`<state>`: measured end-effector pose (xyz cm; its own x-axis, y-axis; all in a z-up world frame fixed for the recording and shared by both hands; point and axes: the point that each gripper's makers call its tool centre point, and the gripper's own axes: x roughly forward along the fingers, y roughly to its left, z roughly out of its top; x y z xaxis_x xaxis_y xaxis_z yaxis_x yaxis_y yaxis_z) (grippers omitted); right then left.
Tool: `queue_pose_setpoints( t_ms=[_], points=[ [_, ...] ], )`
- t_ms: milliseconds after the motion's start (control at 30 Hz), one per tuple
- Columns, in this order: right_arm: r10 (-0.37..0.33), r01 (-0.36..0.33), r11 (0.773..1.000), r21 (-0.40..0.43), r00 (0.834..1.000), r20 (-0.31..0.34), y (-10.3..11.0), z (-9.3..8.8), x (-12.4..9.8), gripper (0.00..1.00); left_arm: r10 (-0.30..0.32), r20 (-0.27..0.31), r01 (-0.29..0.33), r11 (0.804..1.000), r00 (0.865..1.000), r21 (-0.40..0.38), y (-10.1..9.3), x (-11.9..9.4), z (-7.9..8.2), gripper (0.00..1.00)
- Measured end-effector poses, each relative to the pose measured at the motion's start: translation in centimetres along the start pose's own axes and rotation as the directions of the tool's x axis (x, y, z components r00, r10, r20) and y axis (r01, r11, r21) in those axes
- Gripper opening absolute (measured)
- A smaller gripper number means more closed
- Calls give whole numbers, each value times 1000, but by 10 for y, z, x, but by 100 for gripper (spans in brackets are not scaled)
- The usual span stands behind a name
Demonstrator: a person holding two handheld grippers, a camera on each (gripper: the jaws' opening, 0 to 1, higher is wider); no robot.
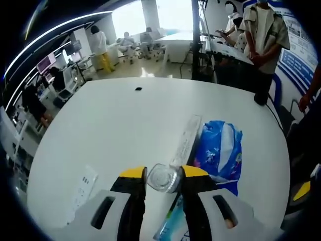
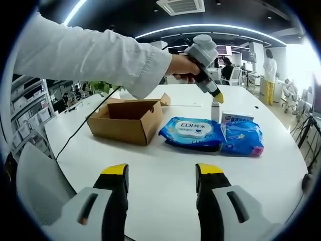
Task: Operate the shoe box by opening the lid, removing the specified soft item, and placing it in the target area until the item is outside and the box remains undamaged.
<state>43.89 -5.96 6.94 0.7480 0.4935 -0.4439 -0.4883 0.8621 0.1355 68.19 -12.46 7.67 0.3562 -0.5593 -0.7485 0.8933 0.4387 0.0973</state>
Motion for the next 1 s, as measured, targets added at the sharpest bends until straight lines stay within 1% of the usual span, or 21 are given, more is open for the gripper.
queue_pose_setpoints(
  t_ms=[100,233,300,367,567,667,800,900,1000],
  points=[
    [-2,2,1000,3,1000,0,-1,0,-1,50,0,12,-1,1000,1000,2,1,1,3,31],
    [-4,4,1000,6,1000,3,-3,0,-3,50,4,11,-4,1000,1000,7,1,-1,2,34],
    [-4,4,1000,4,1000,2,-3,-1,-3,50,2,6,-2,1000,1000,10,-4,-3,1,33],
    [-3,3,1000,4,1000,2,-2,-2,-3,50,-3,-1,3,1000,1000,14,1,3,2,32],
    [-3,3,1000,7,1000,2,-2,-3,-4,50,-2,-12,2,1000,1000,17,1,2,-1,33],
    [-2,2,1000,10,1000,2,-2,-4,-4,50,6,-1,-6,1000,1000,24,5,1,1,34],
    [-3,3,1000,12,1000,3,-2,-6,-5,50,8,-1,-8,1000,1000,26,7,1,0,33],
    [-3,3,1000,13,1000,3,-2,-6,-4,50,6,-5,-6,1000,1000,30,8,1,-1,28],
    [-3,3,1000,14,1000,1,-2,-7,-4,50,5,-1,-5,999,1000,35,10,3,1,27]
  ],
)
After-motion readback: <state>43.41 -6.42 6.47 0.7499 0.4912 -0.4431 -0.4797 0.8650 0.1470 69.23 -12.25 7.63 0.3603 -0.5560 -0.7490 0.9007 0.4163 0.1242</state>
